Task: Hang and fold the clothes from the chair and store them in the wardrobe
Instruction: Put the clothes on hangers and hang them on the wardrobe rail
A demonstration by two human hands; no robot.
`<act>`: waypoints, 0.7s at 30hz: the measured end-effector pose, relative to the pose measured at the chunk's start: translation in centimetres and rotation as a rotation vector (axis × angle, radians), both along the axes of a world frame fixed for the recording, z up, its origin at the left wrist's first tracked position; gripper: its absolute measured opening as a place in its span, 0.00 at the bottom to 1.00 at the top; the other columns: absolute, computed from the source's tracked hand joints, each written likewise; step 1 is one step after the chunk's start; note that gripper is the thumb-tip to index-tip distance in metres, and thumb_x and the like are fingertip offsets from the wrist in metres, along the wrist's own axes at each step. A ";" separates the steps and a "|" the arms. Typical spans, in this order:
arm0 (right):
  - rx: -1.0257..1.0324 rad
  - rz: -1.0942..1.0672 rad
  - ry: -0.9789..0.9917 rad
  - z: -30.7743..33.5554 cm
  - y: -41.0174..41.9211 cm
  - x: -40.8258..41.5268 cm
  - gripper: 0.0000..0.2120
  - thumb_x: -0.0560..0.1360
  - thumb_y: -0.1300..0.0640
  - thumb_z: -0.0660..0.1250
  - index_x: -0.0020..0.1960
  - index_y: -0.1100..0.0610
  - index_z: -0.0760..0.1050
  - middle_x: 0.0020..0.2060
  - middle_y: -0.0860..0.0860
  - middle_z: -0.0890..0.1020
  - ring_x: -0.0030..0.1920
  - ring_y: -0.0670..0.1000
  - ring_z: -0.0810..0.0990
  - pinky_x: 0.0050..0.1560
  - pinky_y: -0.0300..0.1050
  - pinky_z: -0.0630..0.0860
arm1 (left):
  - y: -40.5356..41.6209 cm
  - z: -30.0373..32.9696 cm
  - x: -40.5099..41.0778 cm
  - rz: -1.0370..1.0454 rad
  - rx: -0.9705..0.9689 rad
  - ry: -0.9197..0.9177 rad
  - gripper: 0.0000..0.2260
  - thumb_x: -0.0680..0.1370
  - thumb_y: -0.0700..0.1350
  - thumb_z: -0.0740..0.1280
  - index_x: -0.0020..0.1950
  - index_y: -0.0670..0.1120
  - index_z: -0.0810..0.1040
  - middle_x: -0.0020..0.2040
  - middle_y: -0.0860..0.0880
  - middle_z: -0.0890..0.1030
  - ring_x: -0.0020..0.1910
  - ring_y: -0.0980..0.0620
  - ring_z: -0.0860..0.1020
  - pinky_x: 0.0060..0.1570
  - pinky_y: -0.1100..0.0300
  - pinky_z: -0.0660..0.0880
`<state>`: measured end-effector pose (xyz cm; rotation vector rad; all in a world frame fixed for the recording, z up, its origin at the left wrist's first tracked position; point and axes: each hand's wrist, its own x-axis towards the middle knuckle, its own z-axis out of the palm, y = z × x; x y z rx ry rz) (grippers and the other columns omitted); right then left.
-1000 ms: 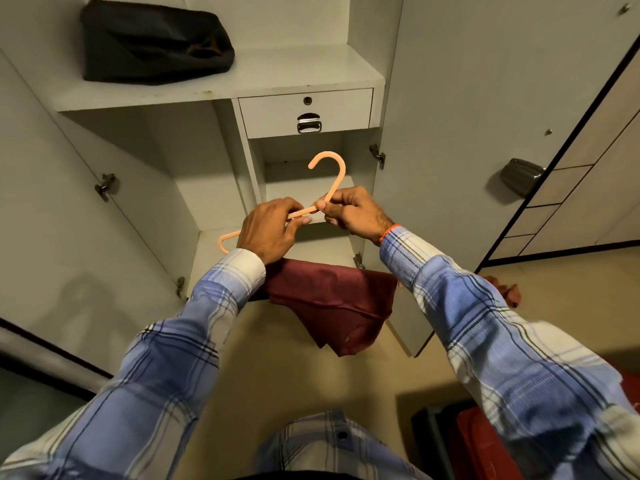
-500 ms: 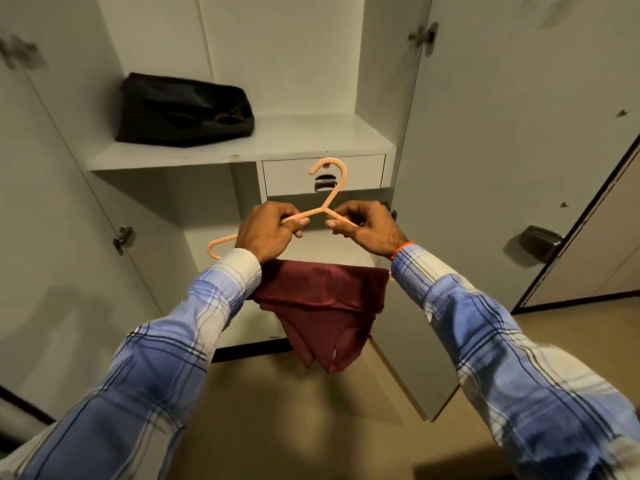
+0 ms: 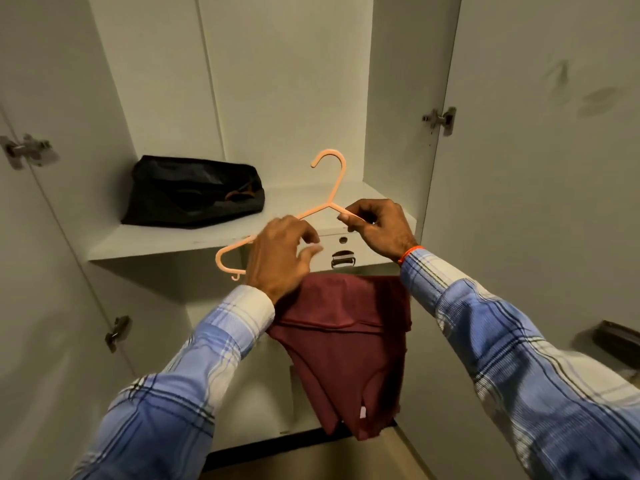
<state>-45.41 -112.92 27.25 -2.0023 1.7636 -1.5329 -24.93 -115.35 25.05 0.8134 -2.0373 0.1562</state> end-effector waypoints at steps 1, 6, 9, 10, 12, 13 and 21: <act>-0.002 -0.003 -0.010 0.5 -1.4 -0.6 0.07 0.76 0.52 0.71 0.46 0.55 0.84 0.33 0.47 0.83 0.37 0.51 0.81 0.35 0.33 0.73 | -1.4 -0.3 -0.7 -0.029 0.048 -0.101 0.06 0.75 0.49 0.72 0.49 0.49 0.81 0.47 0.51 0.81 0.46 0.52 0.74 0.48 0.57 0.71; -0.042 -0.010 -0.012 3.9 -8.7 -3.7 0.07 0.75 0.51 0.71 0.45 0.54 0.85 0.33 0.46 0.83 0.39 0.52 0.81 0.45 0.50 0.78 | -10.0 0.9 -4.9 -0.061 0.235 -0.366 0.14 0.80 0.54 0.65 0.59 0.48 0.81 0.56 0.49 0.83 0.55 0.48 0.79 0.58 0.55 0.73; -0.062 -0.028 0.020 6.7 -13.3 -5.8 0.07 0.76 0.51 0.71 0.46 0.54 0.85 0.33 0.45 0.82 0.39 0.51 0.81 0.45 0.50 0.78 | -15.5 3.3 -7.2 -0.064 0.217 -0.366 0.11 0.80 0.53 0.64 0.55 0.50 0.82 0.53 0.51 0.84 0.52 0.49 0.80 0.56 0.55 0.74; -0.067 -0.031 0.029 7.5 -14.5 -6.3 0.07 0.76 0.51 0.71 0.47 0.54 0.85 0.33 0.45 0.82 0.38 0.50 0.80 0.44 0.49 0.78 | -16.9 4.0 -7.8 -0.064 0.213 -0.362 0.11 0.80 0.52 0.64 0.54 0.50 0.82 0.52 0.51 0.84 0.51 0.49 0.80 0.56 0.54 0.74; -0.090 -0.049 0.043 9.6 -17.4 -7.6 0.07 0.76 0.51 0.70 0.47 0.54 0.85 0.33 0.45 0.82 0.37 0.47 0.79 0.44 0.47 0.77 | -19.9 5.7 -9.2 -0.077 0.206 -0.334 0.10 0.80 0.52 0.64 0.54 0.51 0.82 0.51 0.51 0.83 0.51 0.50 0.79 0.55 0.54 0.74; -0.103 -0.063 0.051 10.6 -18.8 -8.1 0.08 0.76 0.51 0.70 0.48 0.54 0.85 0.33 0.45 0.82 0.36 0.45 0.79 0.45 0.46 0.77 | -21.5 6.4 -9.9 -0.087 0.202 -0.314 0.09 0.80 0.51 0.64 0.53 0.51 0.82 0.51 0.51 0.83 0.50 0.50 0.79 0.55 0.54 0.74; -0.184 -0.224 0.122 18.9 -27.6 -12.6 0.09 0.77 0.51 0.69 0.50 0.56 0.84 0.33 0.46 0.82 0.36 0.40 0.77 0.39 0.35 0.70 | -31.5 13.4 -15.1 -0.204 0.134 -0.187 0.09 0.80 0.50 0.64 0.53 0.51 0.82 0.51 0.52 0.83 0.50 0.53 0.79 0.54 0.56 0.74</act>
